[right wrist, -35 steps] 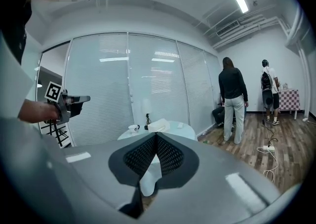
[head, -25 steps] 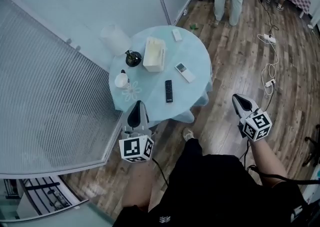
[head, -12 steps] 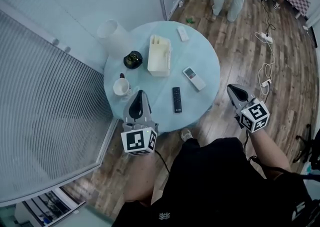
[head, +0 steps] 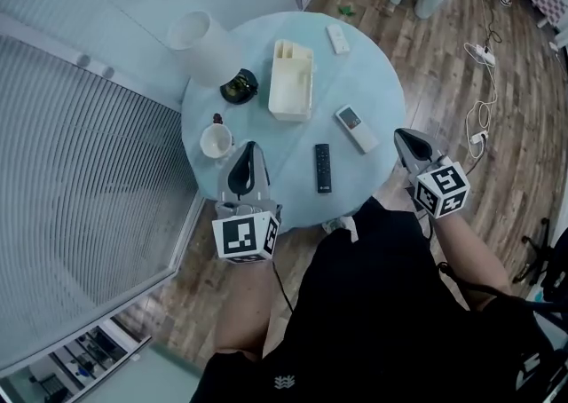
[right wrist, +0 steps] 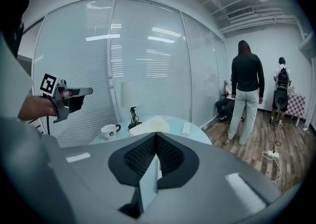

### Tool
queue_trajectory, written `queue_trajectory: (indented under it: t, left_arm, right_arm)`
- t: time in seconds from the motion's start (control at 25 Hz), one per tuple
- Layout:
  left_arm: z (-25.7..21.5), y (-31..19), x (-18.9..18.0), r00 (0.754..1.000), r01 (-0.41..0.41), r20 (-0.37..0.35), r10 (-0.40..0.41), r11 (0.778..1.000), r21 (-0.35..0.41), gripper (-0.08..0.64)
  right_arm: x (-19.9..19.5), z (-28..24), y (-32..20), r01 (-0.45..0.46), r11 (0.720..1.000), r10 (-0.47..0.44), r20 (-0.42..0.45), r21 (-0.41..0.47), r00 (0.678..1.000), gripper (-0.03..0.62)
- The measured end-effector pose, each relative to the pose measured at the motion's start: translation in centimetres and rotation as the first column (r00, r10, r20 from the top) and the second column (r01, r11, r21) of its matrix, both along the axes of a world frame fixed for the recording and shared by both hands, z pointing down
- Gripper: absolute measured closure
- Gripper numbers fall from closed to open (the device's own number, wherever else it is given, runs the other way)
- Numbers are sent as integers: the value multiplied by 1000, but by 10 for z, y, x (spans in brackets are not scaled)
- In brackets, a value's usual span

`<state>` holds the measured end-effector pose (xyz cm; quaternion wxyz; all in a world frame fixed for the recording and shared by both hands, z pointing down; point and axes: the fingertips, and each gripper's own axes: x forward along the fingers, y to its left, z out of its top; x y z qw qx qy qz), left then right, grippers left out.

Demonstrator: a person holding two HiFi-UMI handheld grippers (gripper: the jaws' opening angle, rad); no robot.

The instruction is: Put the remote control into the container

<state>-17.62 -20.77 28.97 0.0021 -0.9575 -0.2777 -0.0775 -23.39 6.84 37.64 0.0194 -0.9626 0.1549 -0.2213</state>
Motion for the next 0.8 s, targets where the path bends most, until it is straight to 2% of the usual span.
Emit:
queue_trajectory:
  t: [0.52,0.8]
  left_arm:
    - [54,21,60,997,47,65,-49,998,34,560]
    - [99,33,84,990,52,127,-59,997,56,560]
  right_arm:
    - [74,92,-14,51,999,-49,122,-12,991,591]
    - [102,148,-19,80,996,-73,192,-29,979,589]
